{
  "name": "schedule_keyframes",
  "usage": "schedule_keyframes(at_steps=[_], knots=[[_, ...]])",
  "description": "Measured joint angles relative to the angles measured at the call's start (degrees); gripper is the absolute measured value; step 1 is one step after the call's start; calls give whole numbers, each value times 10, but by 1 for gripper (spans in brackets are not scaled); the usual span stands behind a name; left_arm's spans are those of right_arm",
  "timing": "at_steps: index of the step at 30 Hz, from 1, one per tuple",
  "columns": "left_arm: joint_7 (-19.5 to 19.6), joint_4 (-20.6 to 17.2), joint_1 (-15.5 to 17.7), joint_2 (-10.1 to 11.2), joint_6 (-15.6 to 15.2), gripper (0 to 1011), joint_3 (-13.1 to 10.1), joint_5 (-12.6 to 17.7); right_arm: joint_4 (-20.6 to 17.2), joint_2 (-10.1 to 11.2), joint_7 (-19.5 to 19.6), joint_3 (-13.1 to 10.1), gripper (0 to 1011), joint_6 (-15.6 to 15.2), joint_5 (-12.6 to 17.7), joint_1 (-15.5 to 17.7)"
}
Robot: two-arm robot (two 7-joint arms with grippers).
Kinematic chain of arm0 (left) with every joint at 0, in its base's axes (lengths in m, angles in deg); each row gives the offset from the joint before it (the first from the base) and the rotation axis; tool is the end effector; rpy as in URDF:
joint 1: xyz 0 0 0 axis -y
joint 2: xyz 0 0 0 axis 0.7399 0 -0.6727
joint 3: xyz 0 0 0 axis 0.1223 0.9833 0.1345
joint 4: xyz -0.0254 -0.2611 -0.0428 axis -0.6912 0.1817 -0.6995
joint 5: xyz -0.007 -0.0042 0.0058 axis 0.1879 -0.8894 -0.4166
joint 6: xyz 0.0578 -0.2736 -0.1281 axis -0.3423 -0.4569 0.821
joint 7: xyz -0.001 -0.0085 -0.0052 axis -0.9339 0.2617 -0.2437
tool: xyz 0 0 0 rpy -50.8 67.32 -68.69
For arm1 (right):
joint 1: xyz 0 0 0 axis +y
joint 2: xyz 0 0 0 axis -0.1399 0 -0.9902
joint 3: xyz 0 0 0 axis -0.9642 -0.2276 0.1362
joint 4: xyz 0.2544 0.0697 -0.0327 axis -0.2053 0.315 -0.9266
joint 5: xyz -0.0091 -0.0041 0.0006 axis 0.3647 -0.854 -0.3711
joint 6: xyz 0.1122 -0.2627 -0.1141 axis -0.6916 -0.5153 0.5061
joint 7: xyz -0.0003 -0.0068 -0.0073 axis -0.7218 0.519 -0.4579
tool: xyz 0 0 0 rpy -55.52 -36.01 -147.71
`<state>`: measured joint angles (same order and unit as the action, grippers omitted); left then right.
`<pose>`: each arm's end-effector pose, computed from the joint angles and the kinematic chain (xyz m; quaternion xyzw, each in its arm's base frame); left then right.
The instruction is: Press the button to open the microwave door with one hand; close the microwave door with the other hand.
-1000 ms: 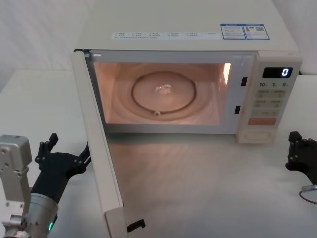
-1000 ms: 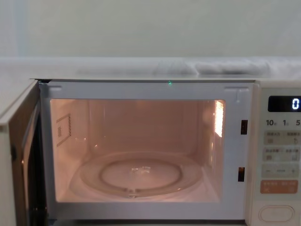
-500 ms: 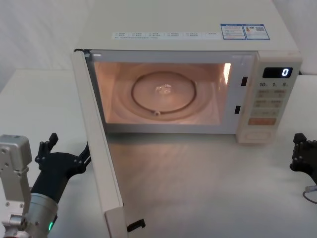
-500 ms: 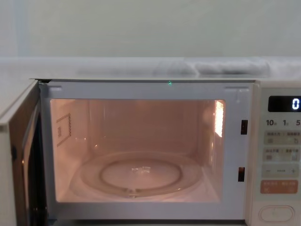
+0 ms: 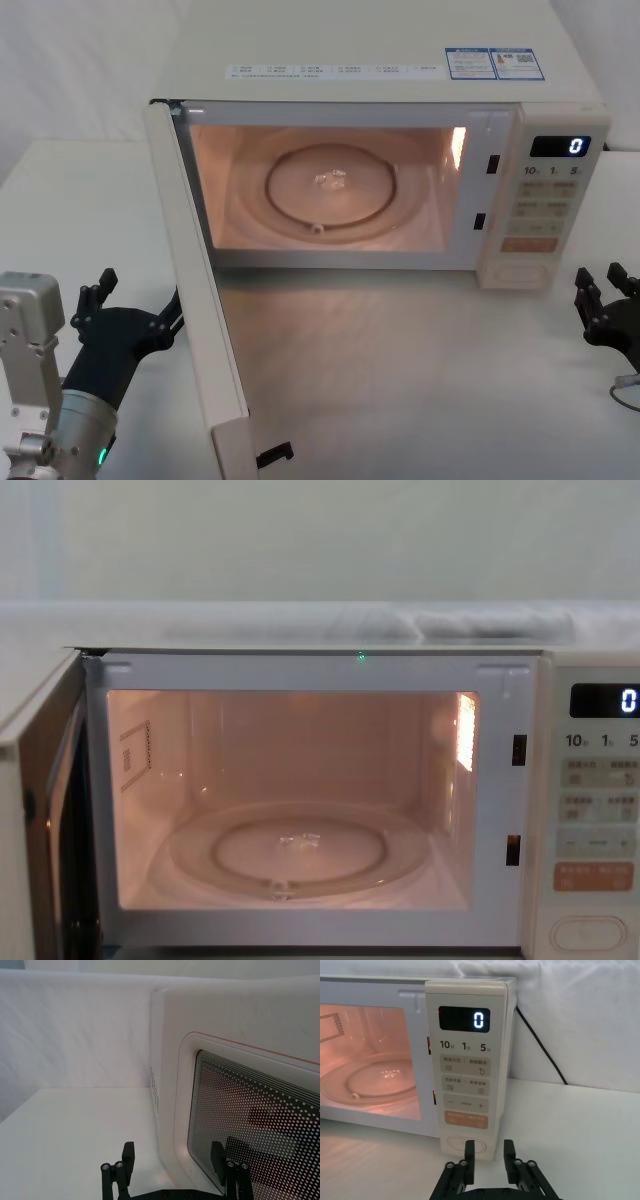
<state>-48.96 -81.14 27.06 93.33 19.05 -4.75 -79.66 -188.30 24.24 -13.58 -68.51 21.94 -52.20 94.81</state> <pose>0.2580 0.0319 -0.2624 -0.0173 0.0064 0.6616 0.7497 0.2667 -0.0178 -0.2314 -0.0346 0.0134 -0.6228 0.7815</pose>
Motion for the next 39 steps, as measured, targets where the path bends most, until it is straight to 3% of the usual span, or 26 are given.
schedule_keyframes(at_steps=[20,39], knots=[[0,0,0,0,0,1001,0,0,0,0,0,0,989,0,0,0],[0,0,0,0,0,979,0,0,0,0,0,0,1002,0,0,0]])
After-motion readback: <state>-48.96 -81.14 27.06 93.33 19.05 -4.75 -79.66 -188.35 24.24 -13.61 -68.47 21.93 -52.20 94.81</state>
